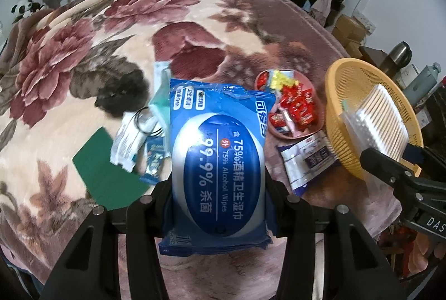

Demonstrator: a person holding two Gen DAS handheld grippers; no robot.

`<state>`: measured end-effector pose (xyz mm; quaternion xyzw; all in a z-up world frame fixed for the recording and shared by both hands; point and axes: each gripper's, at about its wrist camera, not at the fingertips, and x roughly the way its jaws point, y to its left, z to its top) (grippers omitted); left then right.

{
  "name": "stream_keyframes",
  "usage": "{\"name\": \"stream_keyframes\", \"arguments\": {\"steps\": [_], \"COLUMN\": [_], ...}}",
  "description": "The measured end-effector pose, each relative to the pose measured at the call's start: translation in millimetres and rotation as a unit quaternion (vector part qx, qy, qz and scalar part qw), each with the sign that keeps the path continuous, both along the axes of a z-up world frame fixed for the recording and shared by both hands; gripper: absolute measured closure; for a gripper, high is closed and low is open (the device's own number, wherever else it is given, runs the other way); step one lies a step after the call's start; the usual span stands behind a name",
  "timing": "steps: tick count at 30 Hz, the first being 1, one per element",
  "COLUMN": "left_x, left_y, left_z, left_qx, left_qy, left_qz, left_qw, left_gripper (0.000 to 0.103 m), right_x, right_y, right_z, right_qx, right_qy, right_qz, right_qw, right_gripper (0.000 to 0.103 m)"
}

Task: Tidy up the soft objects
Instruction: 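Carry the wipes pack and cotton-swab box over the orange basket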

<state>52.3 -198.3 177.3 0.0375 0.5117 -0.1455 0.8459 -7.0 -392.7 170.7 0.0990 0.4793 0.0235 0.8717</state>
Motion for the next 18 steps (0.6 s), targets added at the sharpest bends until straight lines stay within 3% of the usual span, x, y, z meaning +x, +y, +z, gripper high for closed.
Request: {"name": "stream_keyframes", "arguments": {"steps": [18], "left_x": [8], "left_y": [-81], "left_z": [15], "left_qx": [-0.007], "left_qy": [-0.001], "left_qz": [-0.06], "left_qw": [0.9982], "left_gripper": [0.052], "right_x": [-12], "right_y": [-68], "right_z": [6], "right_qx": [0.006], "right_qy": [-0.006], "right_qz": [-0.056], "right_qw": [0.998], "right_gripper": [0.026]}}
